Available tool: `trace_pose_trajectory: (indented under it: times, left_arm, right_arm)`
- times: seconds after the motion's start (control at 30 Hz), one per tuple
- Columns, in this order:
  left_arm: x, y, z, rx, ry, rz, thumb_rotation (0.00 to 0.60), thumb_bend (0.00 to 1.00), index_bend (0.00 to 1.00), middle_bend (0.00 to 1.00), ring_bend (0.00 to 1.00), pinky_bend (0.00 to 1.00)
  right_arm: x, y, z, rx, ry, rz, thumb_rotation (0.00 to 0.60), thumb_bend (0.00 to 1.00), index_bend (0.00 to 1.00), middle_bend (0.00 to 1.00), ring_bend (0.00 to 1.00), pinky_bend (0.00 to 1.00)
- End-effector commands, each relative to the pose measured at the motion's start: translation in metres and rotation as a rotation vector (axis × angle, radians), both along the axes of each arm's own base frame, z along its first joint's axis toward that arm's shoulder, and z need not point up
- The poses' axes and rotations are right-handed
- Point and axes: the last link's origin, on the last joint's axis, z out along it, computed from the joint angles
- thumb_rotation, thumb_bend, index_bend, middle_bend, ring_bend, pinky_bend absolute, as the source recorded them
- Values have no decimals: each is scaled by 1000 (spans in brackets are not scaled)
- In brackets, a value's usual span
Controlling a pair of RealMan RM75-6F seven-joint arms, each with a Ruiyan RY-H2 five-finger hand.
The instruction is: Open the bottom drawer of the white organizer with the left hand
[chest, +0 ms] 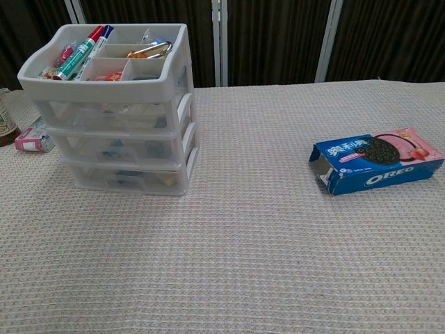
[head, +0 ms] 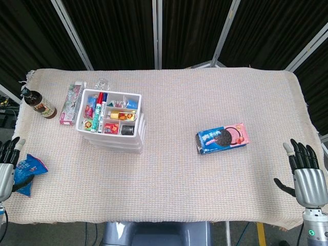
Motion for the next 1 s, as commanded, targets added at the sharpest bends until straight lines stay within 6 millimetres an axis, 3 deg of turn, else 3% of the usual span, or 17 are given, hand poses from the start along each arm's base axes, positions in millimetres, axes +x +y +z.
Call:
trace_pose_trajectory:
  times: [0.03, 0.9, 0.97, 1.0]
  left_arm:
    - [0, 0, 0, -1, 0, 1, 600, 190, 0, 0, 0, 0]
    - [7, 2, -8, -11, -20, -32, 600, 207, 0, 0, 8, 15]
    - [10, 4, -9, 3, -37, -53, 600, 263, 0, 117, 186, 175]
    - [13, 5, -9, 19, -51, -71, 600, 317, 0, 250, 340, 298]
  right_arm:
    - [0, 0, -1, 0, -2, -1, 600, 21, 0, 0, 0, 0]
    - [-2, -2, -4, 2, -14, -20, 600, 21, 0, 0, 0, 0]
    - [-2, -2, -4, 2, -18, -22, 600, 20, 0, 0, 0, 0]
    - [-2, -2, -4, 2, -20, -20, 600, 20, 0, 0, 0, 0]
